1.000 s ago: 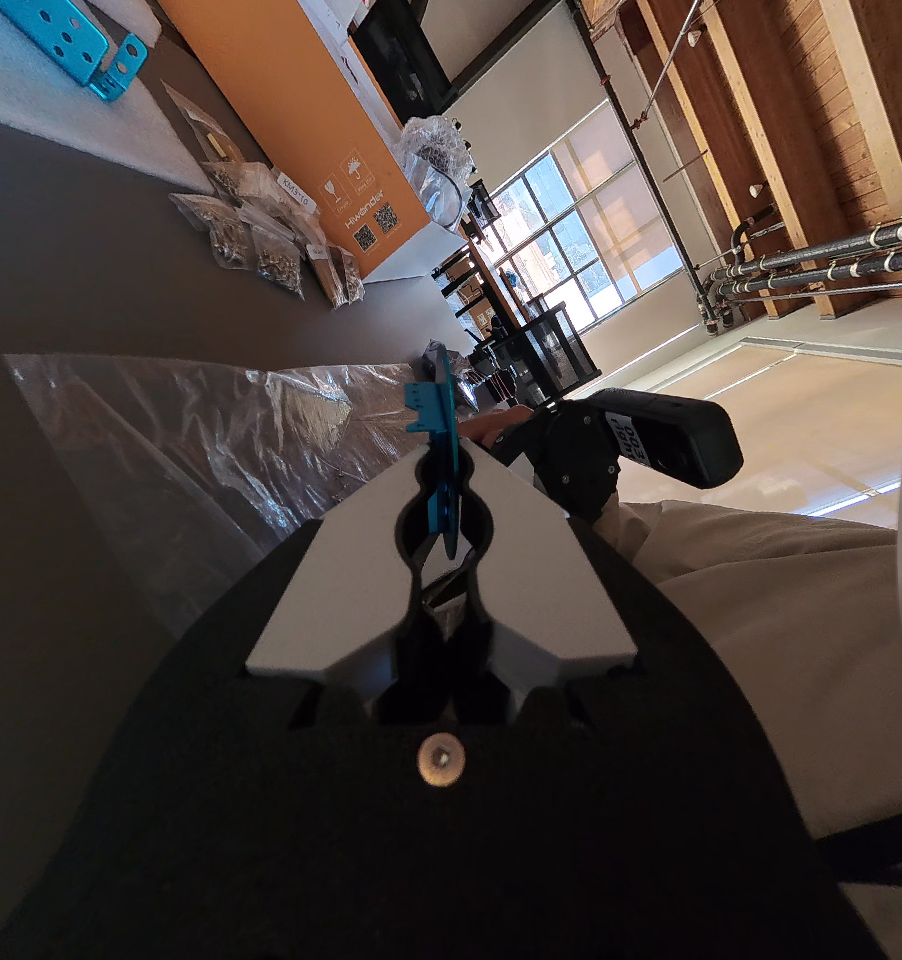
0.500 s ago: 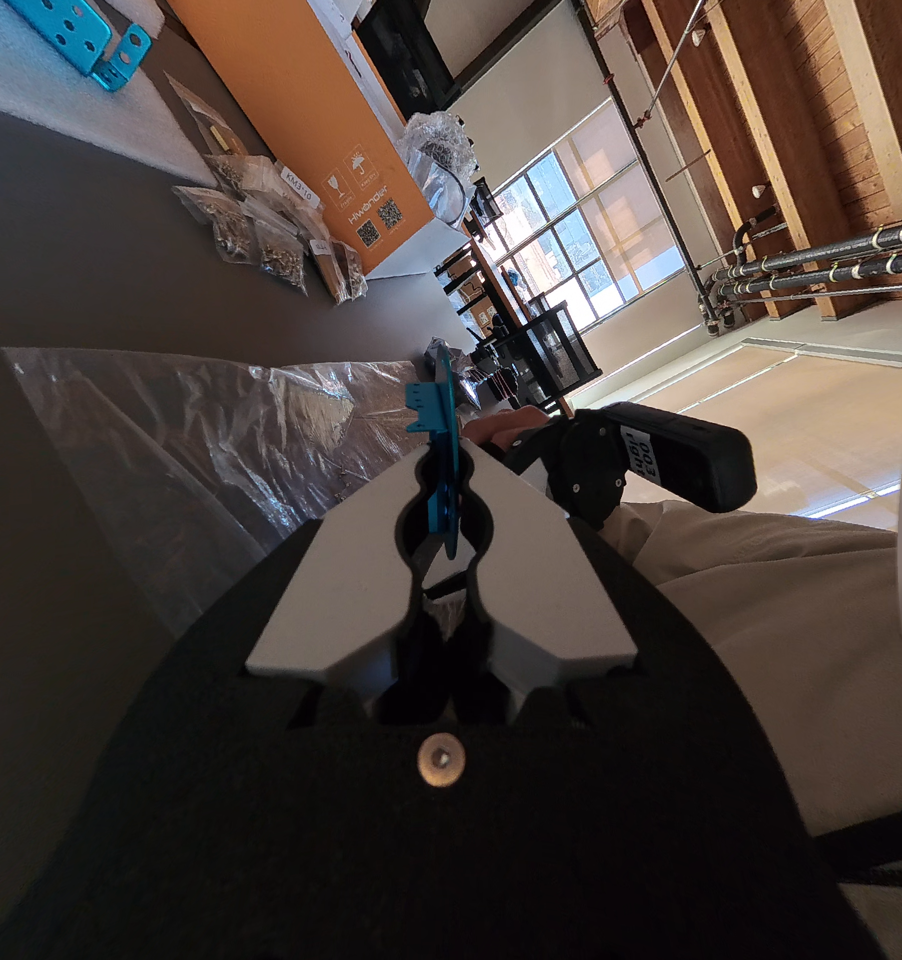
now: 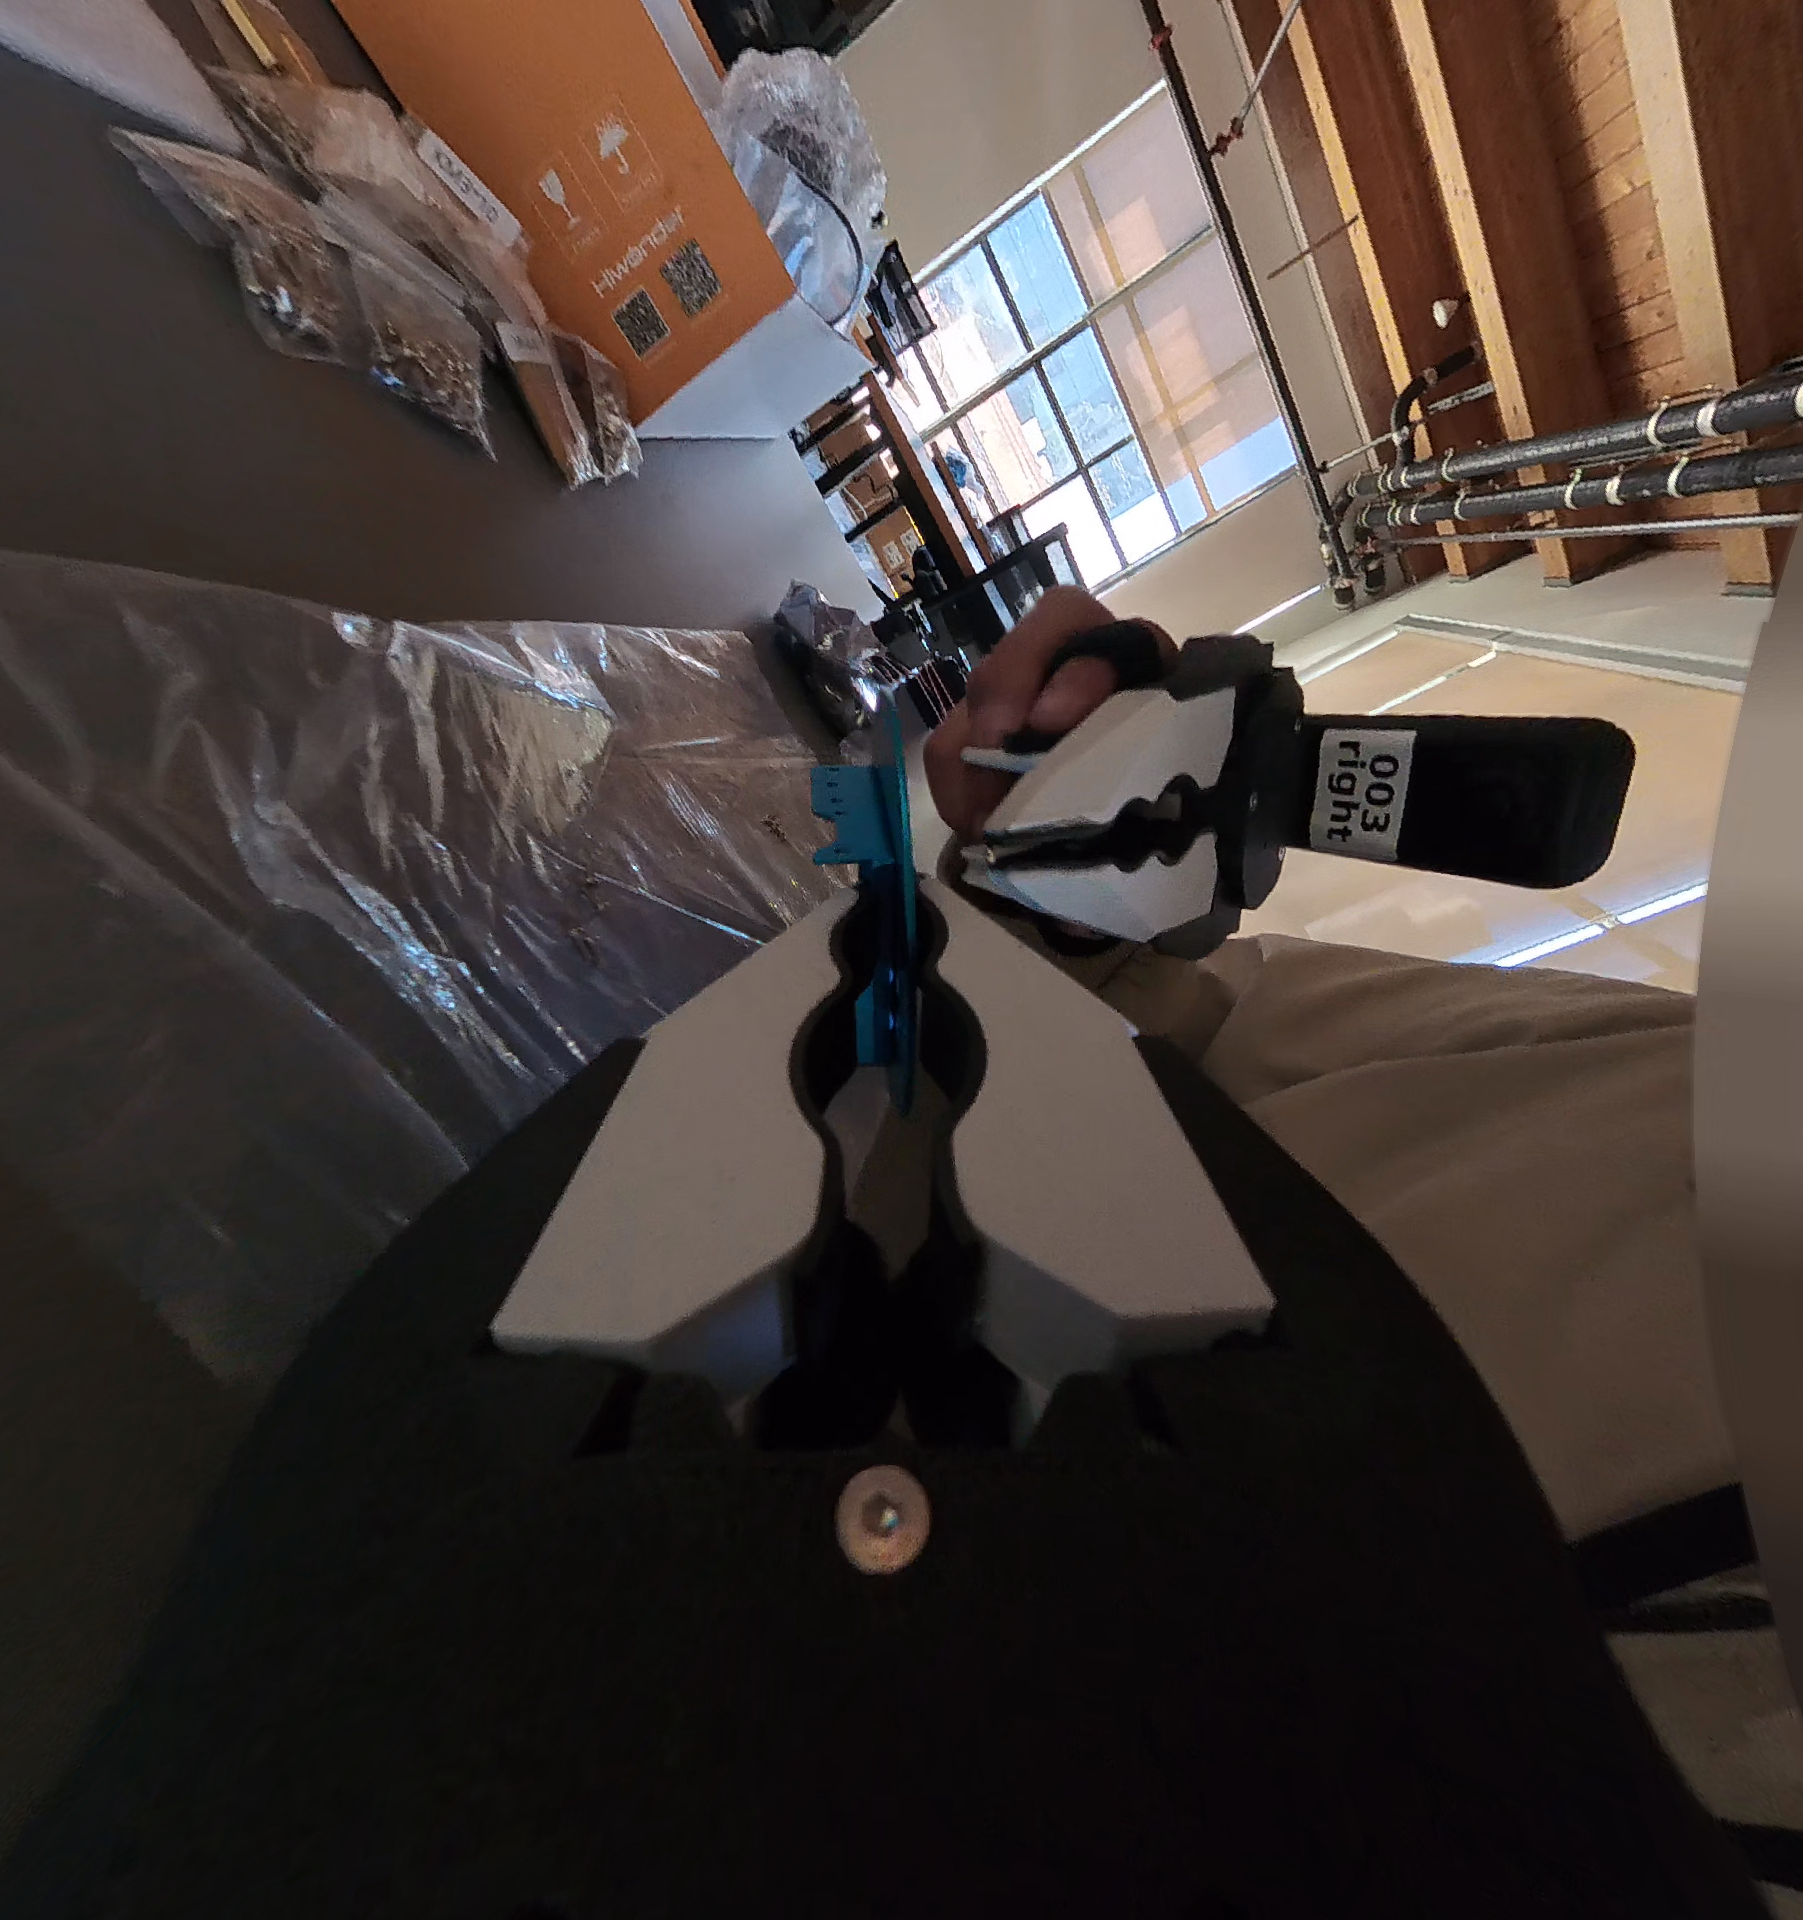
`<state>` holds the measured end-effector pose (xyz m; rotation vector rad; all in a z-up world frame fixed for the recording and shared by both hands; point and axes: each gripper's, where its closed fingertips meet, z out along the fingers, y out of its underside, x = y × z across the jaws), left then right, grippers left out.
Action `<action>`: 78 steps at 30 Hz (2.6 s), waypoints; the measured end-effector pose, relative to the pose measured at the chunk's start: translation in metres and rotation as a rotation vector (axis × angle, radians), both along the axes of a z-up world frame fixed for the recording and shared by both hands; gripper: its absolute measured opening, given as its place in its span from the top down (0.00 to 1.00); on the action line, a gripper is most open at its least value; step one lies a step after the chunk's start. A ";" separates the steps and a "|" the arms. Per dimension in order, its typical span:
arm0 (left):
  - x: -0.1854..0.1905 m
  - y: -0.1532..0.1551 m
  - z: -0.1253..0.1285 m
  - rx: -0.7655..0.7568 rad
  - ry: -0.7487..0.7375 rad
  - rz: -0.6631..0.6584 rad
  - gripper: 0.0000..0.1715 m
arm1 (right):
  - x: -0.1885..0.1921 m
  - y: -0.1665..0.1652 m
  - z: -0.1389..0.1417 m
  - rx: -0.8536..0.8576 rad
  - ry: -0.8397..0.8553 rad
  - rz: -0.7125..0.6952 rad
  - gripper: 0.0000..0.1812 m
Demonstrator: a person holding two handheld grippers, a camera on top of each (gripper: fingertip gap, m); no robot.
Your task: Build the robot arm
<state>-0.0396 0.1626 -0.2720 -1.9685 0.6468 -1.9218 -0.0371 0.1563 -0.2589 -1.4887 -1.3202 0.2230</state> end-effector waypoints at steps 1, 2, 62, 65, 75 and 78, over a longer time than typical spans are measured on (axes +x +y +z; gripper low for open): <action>0.001 -0.003 0.000 0.003 0.002 -0.010 0.99 | 0.001 0.002 0.000 0.008 0.001 -0.006 0.99; 0.002 -0.005 -0.001 0.006 0.005 -0.018 0.99 | 0.000 0.002 0.000 0.010 0.004 -0.004 0.99; 0.003 -0.009 -0.001 -0.041 -0.006 -0.051 0.99 | -0.008 0.010 -0.012 -0.289 0.004 -0.036 0.99; 0.003 -0.008 0.000 -0.048 -0.012 -0.049 0.99 | -0.007 0.010 -0.012 -0.278 -0.012 -0.036 0.99; 0.003 -0.007 -0.001 -0.032 -0.002 -0.041 0.99 | -0.005 0.013 -0.012 -0.263 -0.003 -0.044 0.99; 0.004 -0.008 -0.003 -0.019 0.007 -0.039 0.99 | -0.004 0.013 -0.012 -0.269 0.006 -0.039 1.00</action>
